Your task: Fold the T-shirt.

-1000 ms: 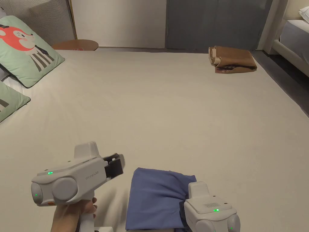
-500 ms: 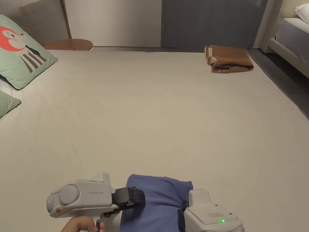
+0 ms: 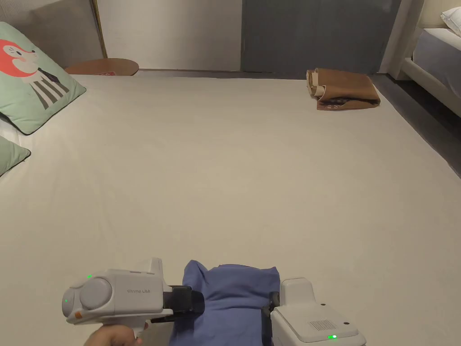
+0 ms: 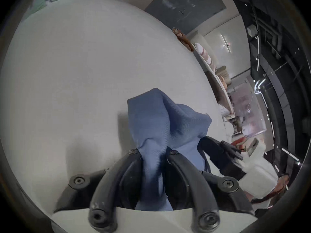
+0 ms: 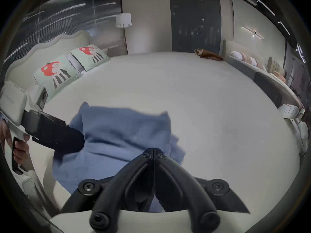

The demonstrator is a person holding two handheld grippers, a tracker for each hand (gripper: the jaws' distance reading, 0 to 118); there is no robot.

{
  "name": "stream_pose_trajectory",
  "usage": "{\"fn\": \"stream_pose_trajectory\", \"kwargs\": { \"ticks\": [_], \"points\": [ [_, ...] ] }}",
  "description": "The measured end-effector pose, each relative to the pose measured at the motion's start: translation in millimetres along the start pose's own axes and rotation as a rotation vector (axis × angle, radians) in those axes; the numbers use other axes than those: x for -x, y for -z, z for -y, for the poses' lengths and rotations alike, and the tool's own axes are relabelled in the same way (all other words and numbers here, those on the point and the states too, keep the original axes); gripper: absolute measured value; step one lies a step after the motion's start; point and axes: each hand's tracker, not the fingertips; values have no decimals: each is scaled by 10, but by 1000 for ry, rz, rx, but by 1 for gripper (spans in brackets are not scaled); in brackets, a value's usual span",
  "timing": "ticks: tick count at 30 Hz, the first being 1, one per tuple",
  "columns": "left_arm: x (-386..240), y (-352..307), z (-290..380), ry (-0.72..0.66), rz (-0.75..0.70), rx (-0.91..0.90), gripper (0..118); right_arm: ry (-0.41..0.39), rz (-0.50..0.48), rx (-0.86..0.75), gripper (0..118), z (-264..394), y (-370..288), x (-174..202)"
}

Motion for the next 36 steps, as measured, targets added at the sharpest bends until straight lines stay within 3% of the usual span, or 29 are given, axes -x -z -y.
{"fn": "stream_pose_trajectory", "kwargs": {
  "ticks": [9,16,23,25,28,31,32,36],
  "points": [
    [636,-968,-513,176,-298,-39,13,-29,-115,-223,0,-771,-216,736],
    [1709,-1745,-914,215,-602,-59,13,-53,-201,-286,0,-1154,14,1385],
    [2660,-2351,-1243,102,-797,-89,13,-82,-238,-292,0,-1352,284,1816],
    [2803,-2357,-1267,99,-791,-96,14,-85,-241,-284,0,-1369,378,1843],
    [2848,-2411,-1274,19,-752,-126,34,-104,-239,-274,0,-1367,489,1831],
    [2833,-2421,-1277,-7,-777,-141,99,-111,-236,-267,0,-1382,454,1813],
    [2890,-2454,-1308,-3,-792,-169,109,-109,-232,-265,0,-1384,450,1796],
    [2741,-2571,-1306,5,-779,-240,107,-101,-221,-282,0,-1387,355,1691]
  ]
}}
